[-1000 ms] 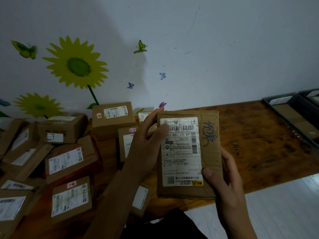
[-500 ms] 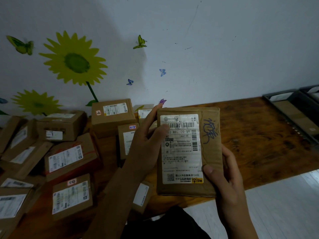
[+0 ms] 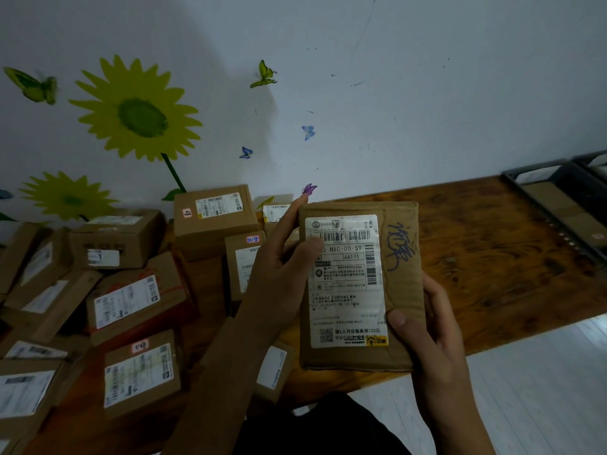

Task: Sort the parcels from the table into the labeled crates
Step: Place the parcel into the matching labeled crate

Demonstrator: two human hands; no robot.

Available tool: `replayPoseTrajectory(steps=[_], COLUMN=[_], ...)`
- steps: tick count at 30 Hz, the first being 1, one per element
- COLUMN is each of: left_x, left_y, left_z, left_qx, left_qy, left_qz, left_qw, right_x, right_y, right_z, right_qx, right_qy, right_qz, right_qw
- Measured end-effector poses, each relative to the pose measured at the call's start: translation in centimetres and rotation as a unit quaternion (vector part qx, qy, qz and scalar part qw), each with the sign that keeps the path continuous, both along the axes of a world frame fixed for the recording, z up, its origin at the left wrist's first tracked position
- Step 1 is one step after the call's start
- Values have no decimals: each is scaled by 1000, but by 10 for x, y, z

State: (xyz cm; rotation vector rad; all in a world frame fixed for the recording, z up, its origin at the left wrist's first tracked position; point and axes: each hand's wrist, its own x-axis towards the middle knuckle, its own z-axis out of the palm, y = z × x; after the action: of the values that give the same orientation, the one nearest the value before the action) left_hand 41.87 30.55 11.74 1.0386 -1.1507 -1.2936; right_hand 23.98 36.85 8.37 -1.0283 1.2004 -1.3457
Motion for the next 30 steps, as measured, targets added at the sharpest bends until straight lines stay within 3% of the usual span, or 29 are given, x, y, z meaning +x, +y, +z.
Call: replayPoseTrajectory(steps=[30], left_x=[-1], left_y=[-4], left_z=[-2], left_qx=[-5], left_qy=[-35], left_qz=[-16], left_qw=[999], right_x=[-3], right_y=[-4], right_z=[-3], right_qx=[8], right_qy=[-13], right_qz=[-9], right_qw=[1000])
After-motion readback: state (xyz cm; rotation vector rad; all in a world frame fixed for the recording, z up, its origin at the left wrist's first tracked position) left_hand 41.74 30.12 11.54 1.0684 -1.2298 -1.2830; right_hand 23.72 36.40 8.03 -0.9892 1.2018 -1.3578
